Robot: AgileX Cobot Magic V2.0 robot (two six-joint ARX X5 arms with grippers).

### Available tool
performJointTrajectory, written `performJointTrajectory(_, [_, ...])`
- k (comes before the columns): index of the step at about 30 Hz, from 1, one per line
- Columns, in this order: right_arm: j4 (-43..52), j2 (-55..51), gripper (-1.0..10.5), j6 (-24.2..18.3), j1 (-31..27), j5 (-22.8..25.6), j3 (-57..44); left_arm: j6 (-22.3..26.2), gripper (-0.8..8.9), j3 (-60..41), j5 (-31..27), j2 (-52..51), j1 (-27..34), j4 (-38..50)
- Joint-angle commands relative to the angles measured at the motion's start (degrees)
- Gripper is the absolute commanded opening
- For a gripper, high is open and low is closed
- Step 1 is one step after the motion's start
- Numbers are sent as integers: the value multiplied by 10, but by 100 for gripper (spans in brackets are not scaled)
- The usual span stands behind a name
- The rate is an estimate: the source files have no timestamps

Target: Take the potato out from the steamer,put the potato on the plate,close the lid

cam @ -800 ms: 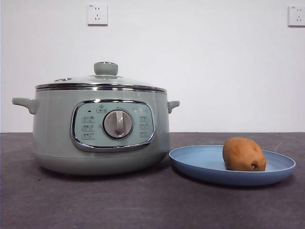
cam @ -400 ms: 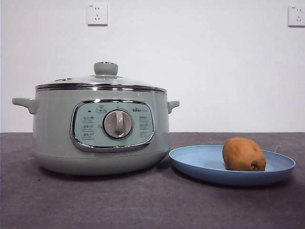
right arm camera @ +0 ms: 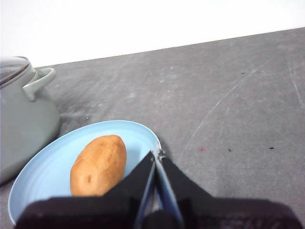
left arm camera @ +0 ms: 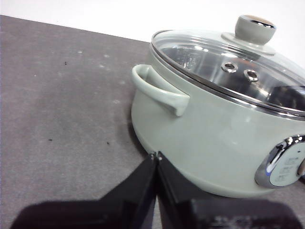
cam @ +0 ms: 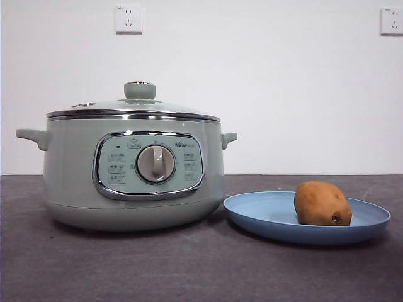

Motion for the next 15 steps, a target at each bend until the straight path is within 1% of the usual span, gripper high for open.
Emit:
performJointTrajectory(1, [-5,2,0,5,-1,-1,-7,0,-3,-5,-2,-2,2,-5])
performJointTrajectory(15, [-5,7,0,5,-1,-1,-7,0,-3,-5,-3,-2,2,-5])
